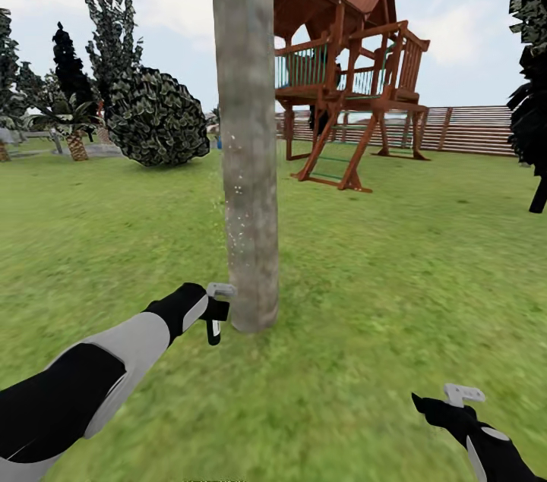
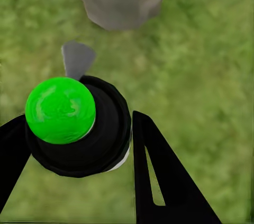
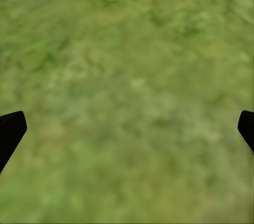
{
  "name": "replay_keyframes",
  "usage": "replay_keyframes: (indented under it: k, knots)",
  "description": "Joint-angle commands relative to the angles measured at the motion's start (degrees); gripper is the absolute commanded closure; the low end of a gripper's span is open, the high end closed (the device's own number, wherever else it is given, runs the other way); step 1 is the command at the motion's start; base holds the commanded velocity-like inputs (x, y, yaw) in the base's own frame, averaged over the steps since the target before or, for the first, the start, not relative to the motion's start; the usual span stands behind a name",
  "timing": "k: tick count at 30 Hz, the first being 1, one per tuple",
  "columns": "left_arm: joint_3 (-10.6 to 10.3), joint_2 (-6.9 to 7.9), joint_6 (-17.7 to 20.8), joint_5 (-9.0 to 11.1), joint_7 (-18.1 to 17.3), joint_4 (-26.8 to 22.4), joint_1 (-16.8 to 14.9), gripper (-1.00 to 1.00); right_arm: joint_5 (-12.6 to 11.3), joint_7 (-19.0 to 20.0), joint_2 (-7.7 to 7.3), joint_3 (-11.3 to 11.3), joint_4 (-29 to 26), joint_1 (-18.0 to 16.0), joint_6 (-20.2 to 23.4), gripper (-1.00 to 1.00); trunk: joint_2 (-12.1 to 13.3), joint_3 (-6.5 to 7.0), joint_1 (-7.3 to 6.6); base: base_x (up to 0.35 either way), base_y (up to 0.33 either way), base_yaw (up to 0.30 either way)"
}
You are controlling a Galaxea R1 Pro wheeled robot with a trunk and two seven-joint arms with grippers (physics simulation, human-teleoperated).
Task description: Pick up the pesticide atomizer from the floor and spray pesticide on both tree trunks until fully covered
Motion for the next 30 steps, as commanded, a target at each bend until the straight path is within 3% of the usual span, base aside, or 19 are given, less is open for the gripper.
replay_keyframes:
  k: [1, 7, 23, 30]
  knots:
    - [0.00, 0.00, 0.00, -0.02, 0.00, 0.00, 0.00, 1.00, 0.00, 0.00, 0.00, 0.00, 0.00, 0.01, 0.00, -1.00, 0.00, 0.00, 0.00, 0.000, -0.322, 0.256]
    - [0.00, 0.00, 0.01, -0.02, 0.00, 0.00, 0.00, 1.00, 0.00, 0.00, 0.00, 0.00, 0.00, -0.02, 0.00, -1.00, 0.00, 0.00, 0.00, 0.000, -0.321, 0.230]
    - [0.00, 0.00, 0.00, -0.02, 0.00, 0.00, 0.00, 1.00, 0.05, -0.04, 0.00, -0.12, 0.00, 0.01, 0.12, -1.00, 0.00, 0.00, 0.00, 0.049, -0.321, 0.016]
    - [-0.02, 0.00, -0.01, -0.02, 0.00, 0.00, 0.00, 1.00, 0.09, -0.09, 0.00, -0.12, 0.00, -0.02, 0.12, -1.00, 0.00, 0.00, 0.00, 0.093, -0.321, 0.200]
